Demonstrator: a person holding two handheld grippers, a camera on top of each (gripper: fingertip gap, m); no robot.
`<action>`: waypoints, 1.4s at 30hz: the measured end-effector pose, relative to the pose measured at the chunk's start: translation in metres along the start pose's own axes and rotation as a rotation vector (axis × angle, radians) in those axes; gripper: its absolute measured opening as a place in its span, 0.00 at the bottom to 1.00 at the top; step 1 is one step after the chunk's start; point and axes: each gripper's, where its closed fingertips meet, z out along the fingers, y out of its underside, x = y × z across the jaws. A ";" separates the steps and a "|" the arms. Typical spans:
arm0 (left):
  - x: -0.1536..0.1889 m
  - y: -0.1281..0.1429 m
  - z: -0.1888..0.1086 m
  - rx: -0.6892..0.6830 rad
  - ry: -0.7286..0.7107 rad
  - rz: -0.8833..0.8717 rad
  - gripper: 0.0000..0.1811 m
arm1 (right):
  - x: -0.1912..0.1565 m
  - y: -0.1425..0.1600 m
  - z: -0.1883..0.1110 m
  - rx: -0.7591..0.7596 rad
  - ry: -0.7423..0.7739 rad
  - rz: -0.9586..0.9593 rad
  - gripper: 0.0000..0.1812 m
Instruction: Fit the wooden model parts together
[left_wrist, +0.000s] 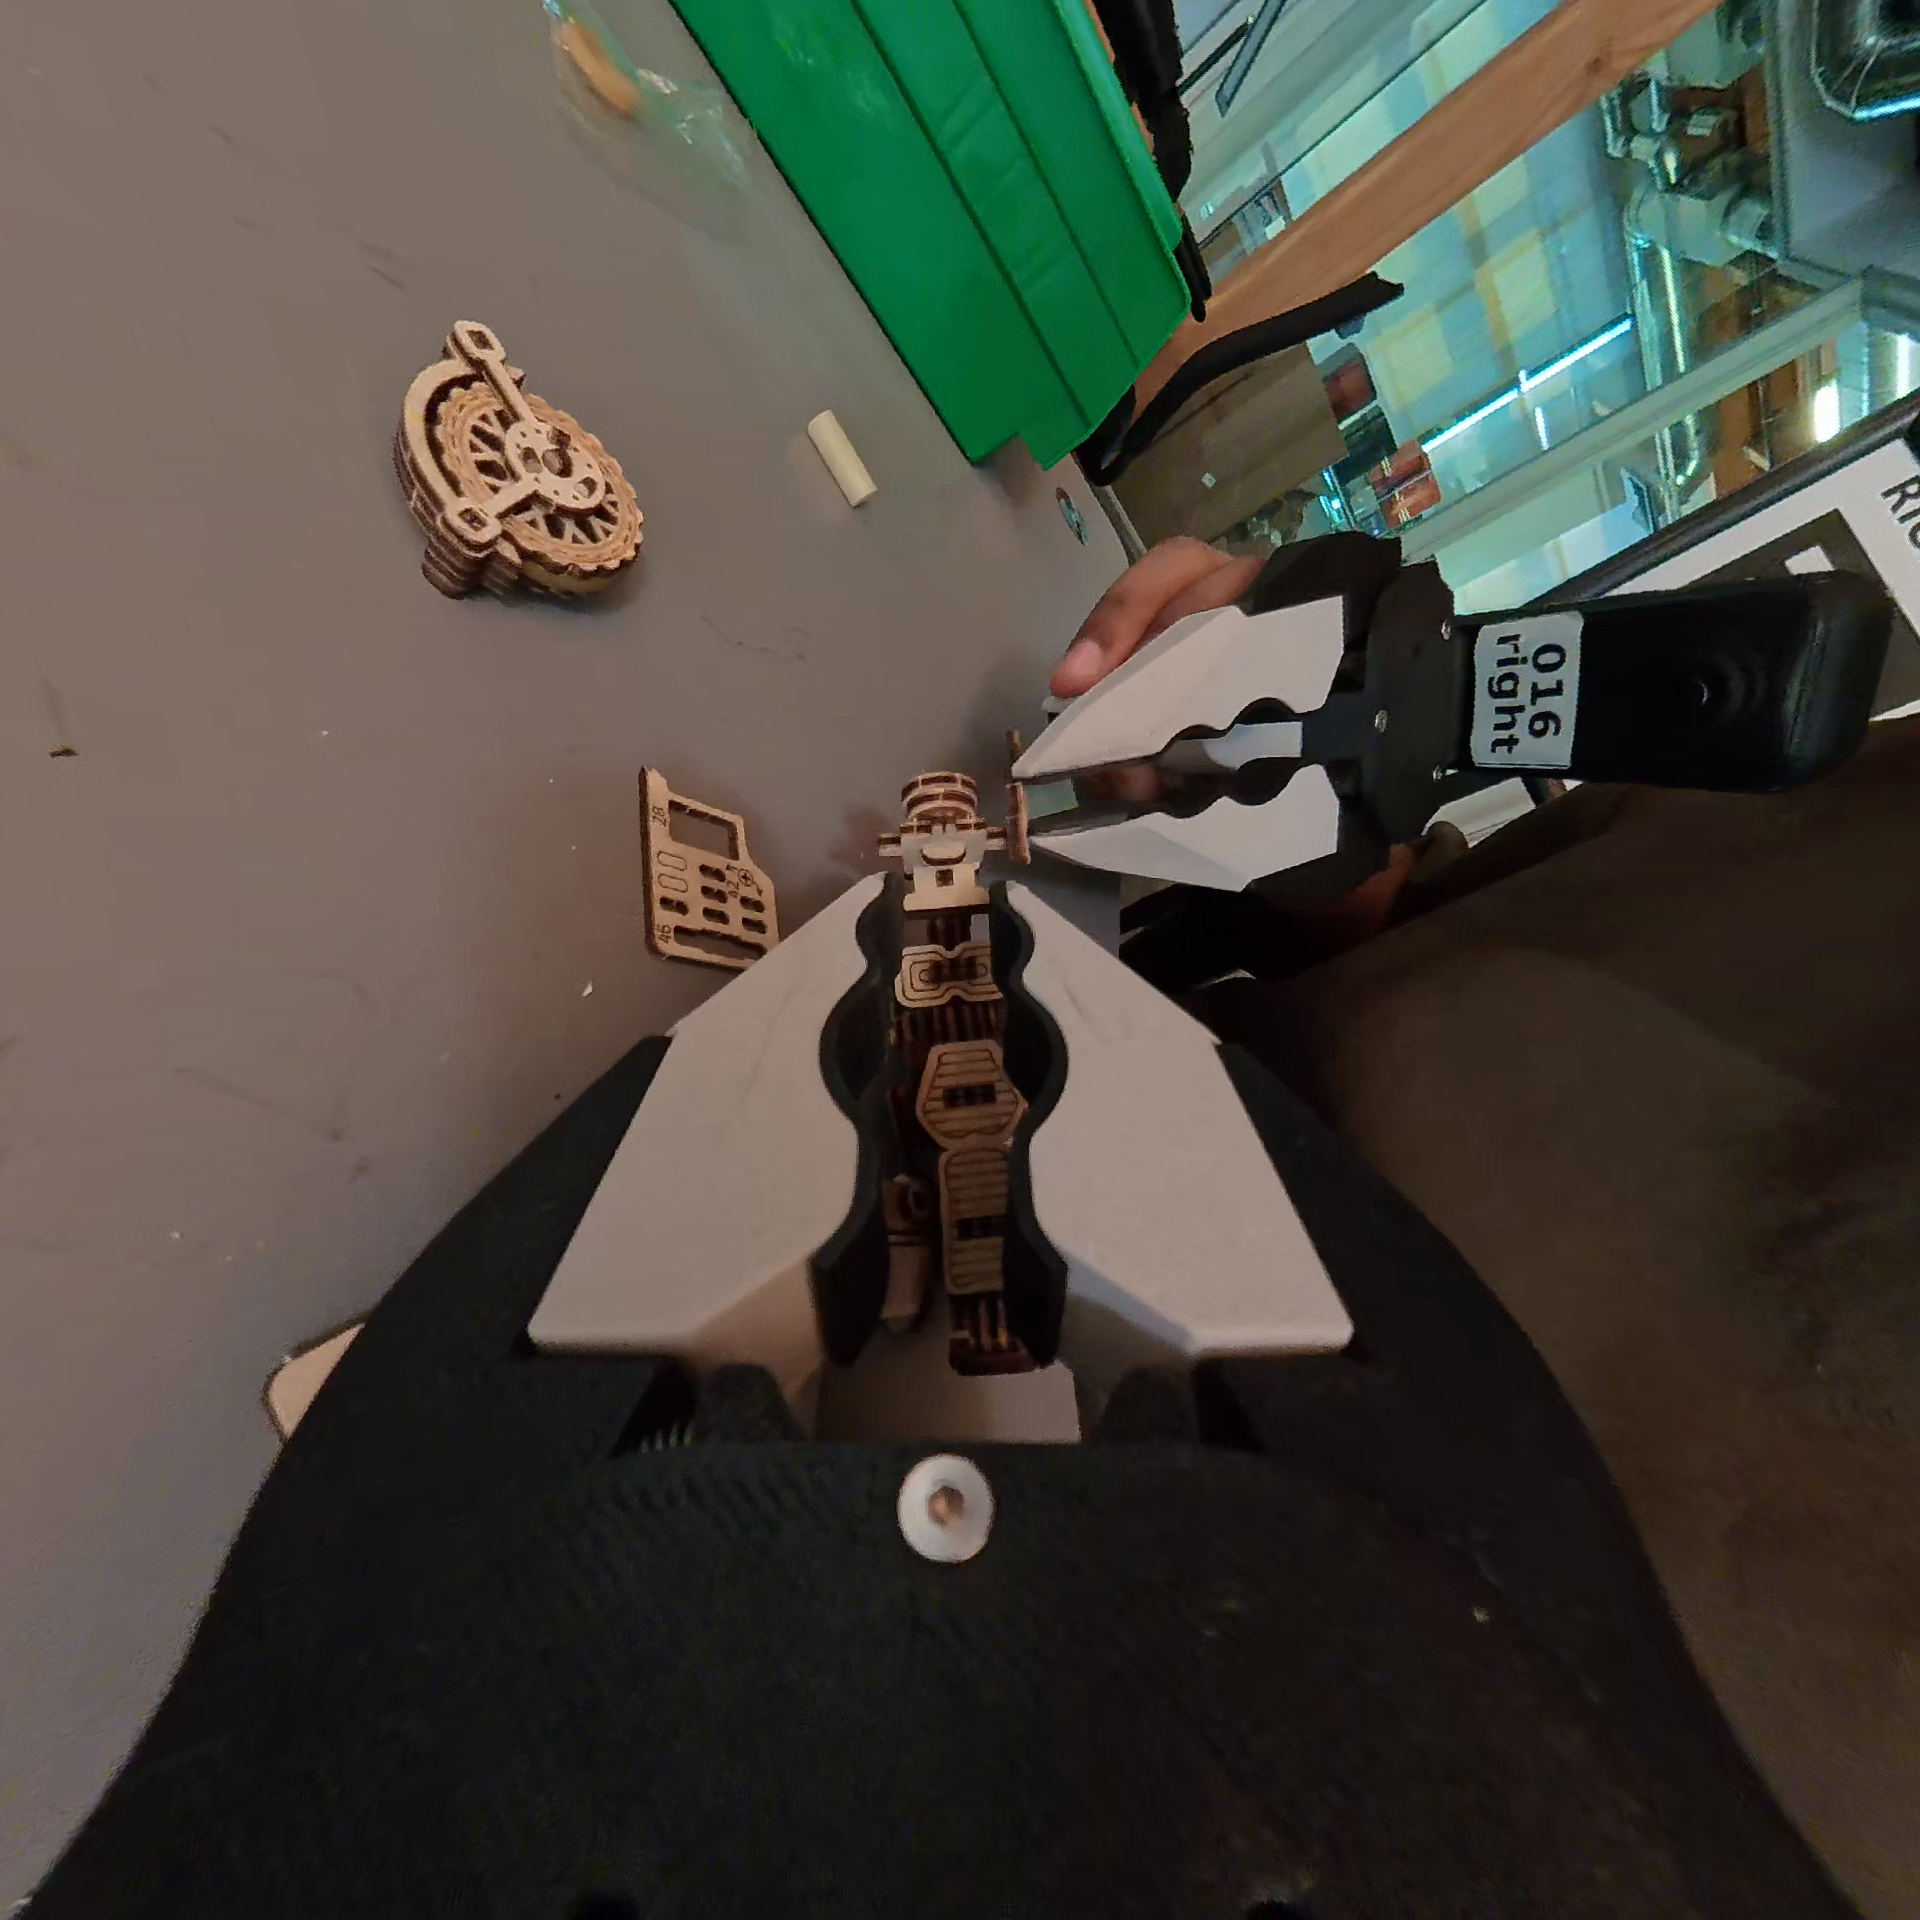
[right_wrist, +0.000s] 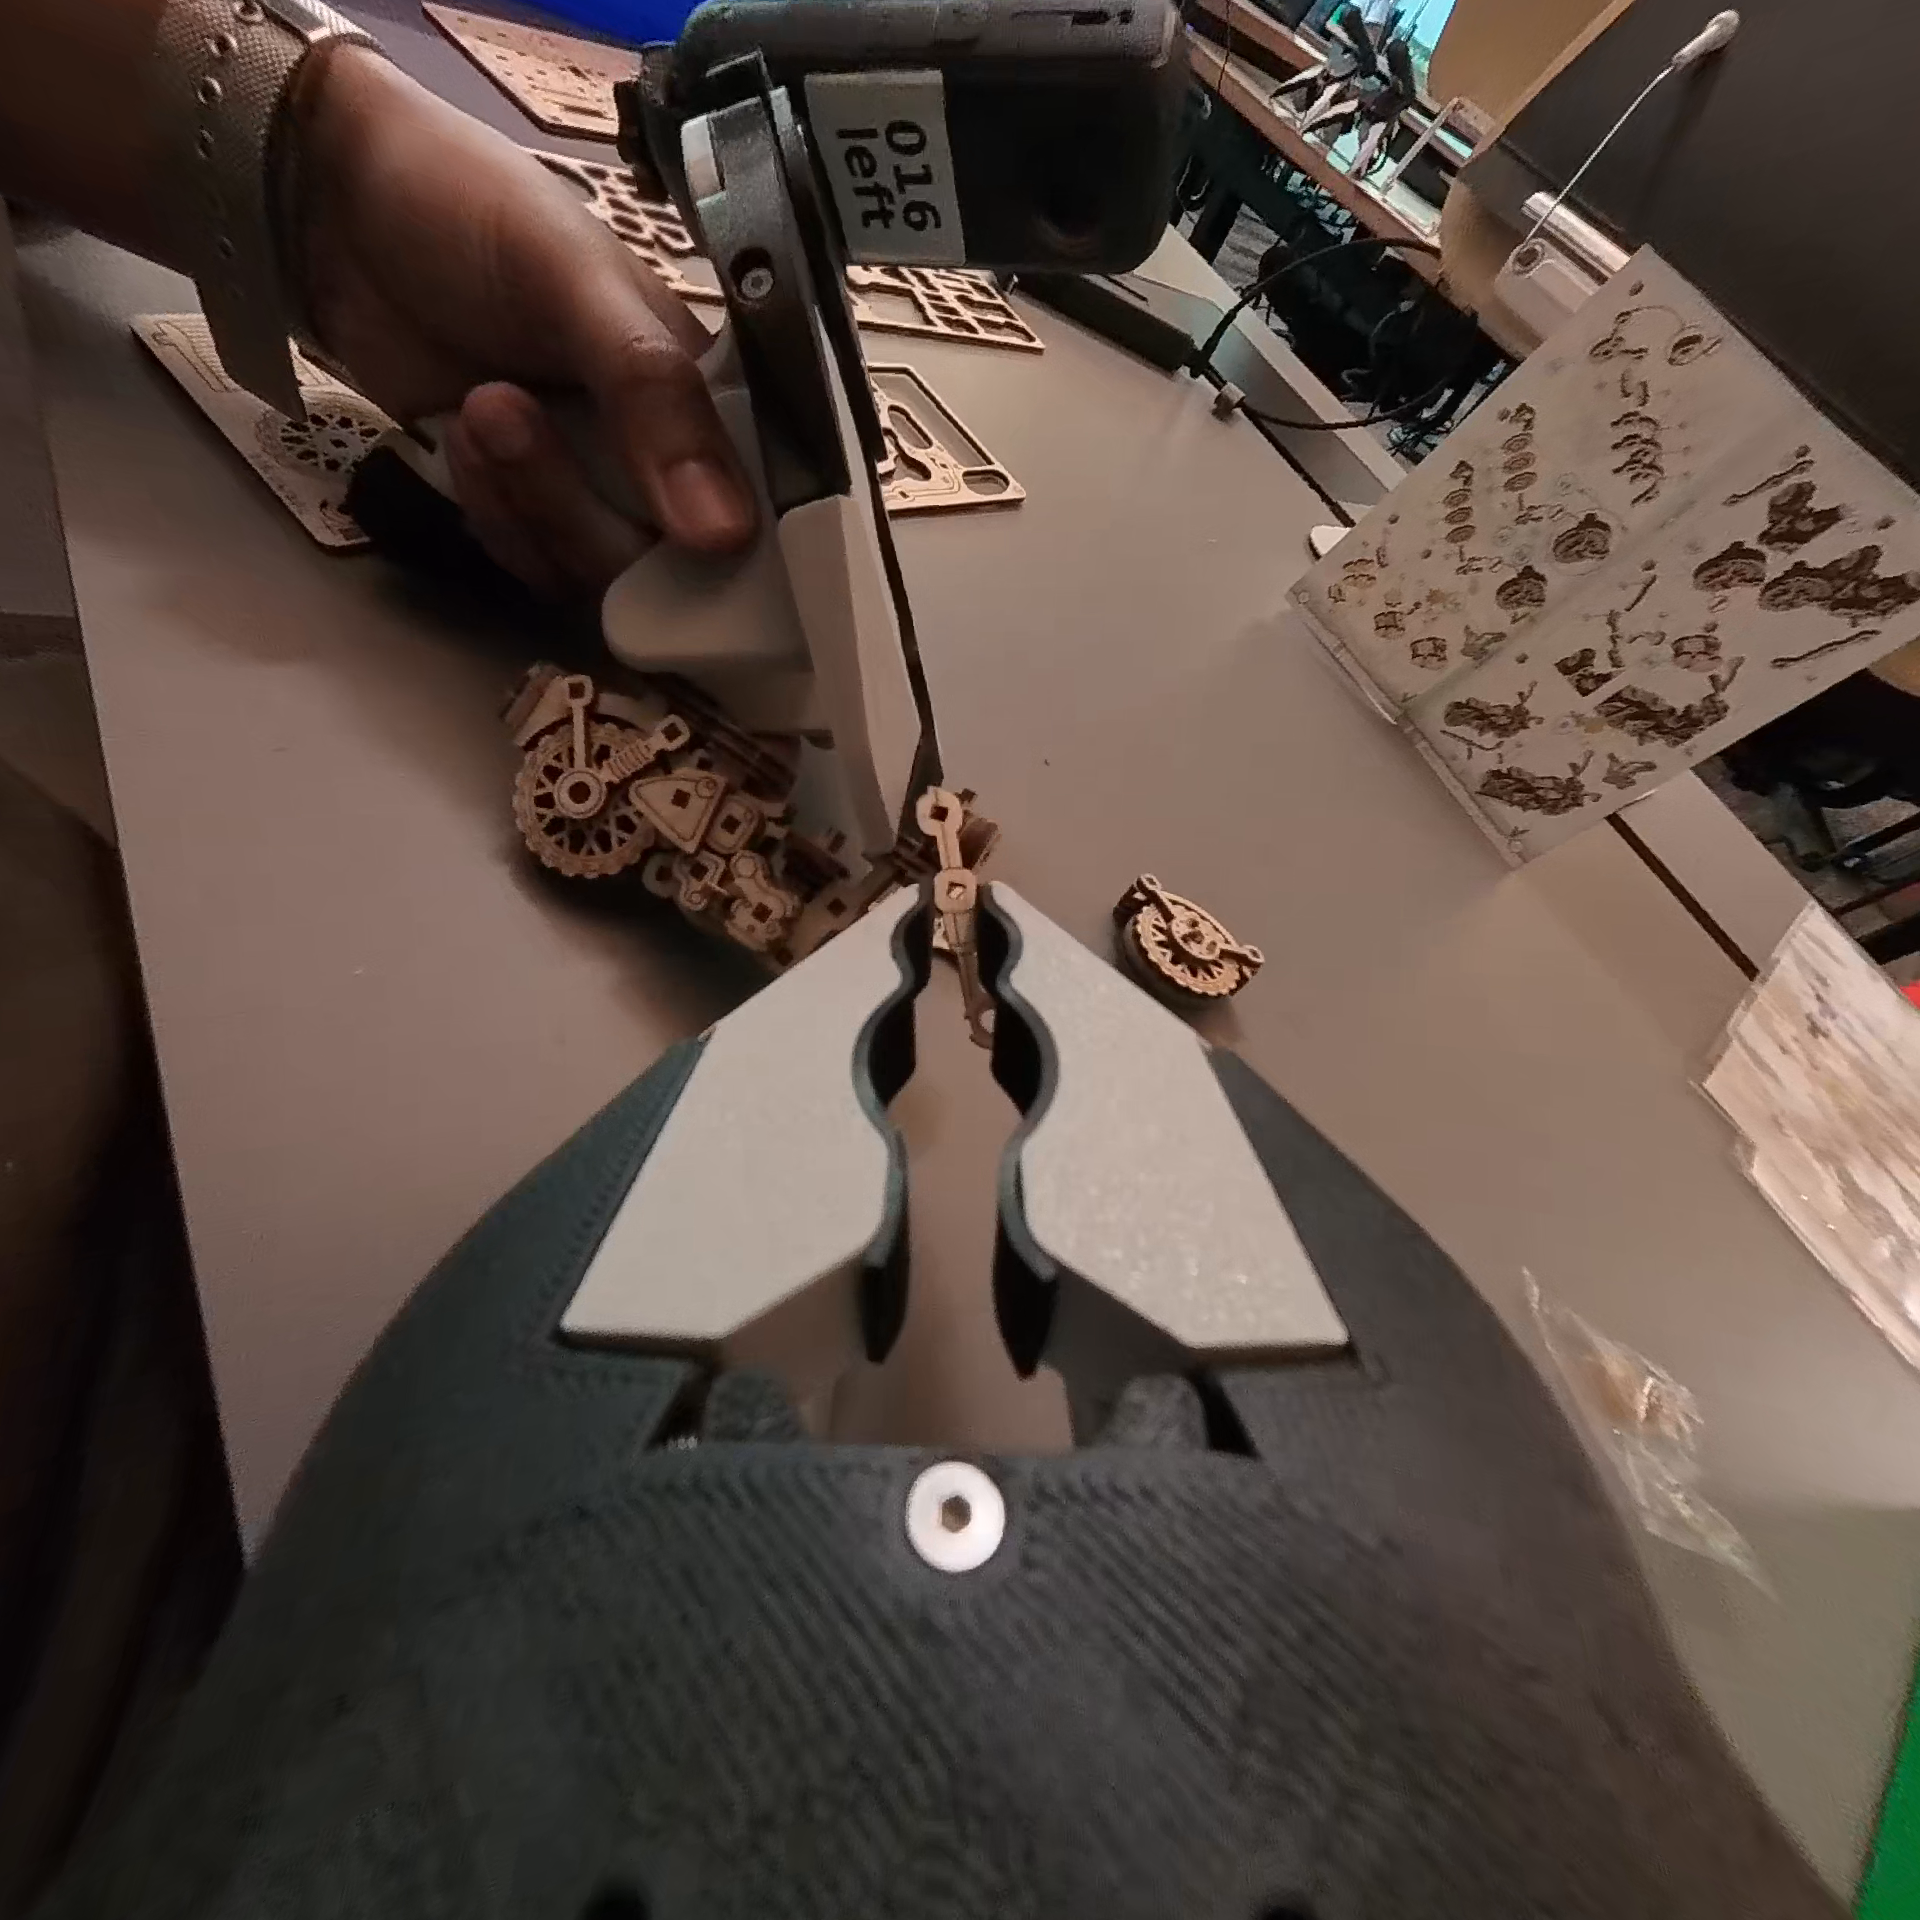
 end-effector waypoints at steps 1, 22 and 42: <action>0.000 0.000 0.000 -0.002 0.004 0.000 0.07 | 0.000 0.000 0.000 0.003 0.003 -0.005 0.03; -0.003 -0.010 -0.005 0.070 -0.007 -0.026 0.07 | 0.008 -0.011 0.002 -0.006 0.079 0.464 0.03; -0.005 -0.010 -0.004 0.072 -0.021 -0.028 0.07 | 0.003 -0.002 0.011 -0.053 0.133 0.341 0.03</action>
